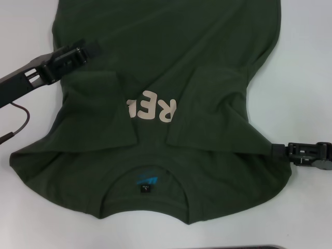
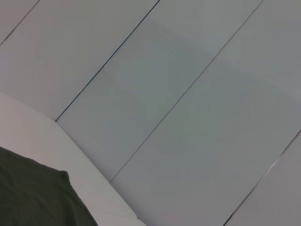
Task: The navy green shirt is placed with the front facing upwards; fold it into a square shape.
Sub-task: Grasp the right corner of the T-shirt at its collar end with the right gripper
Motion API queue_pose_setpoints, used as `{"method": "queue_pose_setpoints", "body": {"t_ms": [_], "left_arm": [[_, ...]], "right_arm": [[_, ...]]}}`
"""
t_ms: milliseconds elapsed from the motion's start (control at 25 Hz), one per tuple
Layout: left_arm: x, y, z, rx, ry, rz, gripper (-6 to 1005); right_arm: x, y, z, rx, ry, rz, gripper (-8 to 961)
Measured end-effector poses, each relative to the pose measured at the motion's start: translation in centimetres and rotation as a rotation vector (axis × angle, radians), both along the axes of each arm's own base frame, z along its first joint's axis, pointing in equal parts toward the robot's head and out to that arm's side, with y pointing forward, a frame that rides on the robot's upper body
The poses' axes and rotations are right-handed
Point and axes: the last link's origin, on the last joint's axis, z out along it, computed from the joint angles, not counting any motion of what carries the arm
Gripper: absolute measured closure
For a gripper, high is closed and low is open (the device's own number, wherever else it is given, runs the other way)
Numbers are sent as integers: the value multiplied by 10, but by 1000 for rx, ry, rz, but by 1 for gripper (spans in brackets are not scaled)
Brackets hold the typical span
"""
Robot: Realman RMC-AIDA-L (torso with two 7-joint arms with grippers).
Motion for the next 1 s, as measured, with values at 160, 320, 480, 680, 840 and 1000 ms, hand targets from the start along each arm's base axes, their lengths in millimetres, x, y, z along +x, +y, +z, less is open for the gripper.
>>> {"method": "queue_pose_setpoints", "body": {"t_ms": [160, 320, 480, 680, 840, 1000], "left_arm": [[0, 0, 0, 0, 0, 0, 140], [0, 0, 0, 0, 0, 0, 140], [0, 0, 0, 0, 0, -1, 141], [0, 0, 0, 0, 0, -1, 141], [0, 0, 0, 0, 0, 0, 141], [0, 0, 0, 1, 0, 0, 141]], "right_arm": [[4, -4, 0, -18, -12, -15, 144], [5, -7, -2, -30, -18, -22, 150], [5, -7, -2, -35, -19, -20, 156], [4, -7, -3, -38, -20, -17, 163], [5, -8, -5, -64, -37, -17, 169], [7, -8, -8, -101, -70, -18, 359]]}}
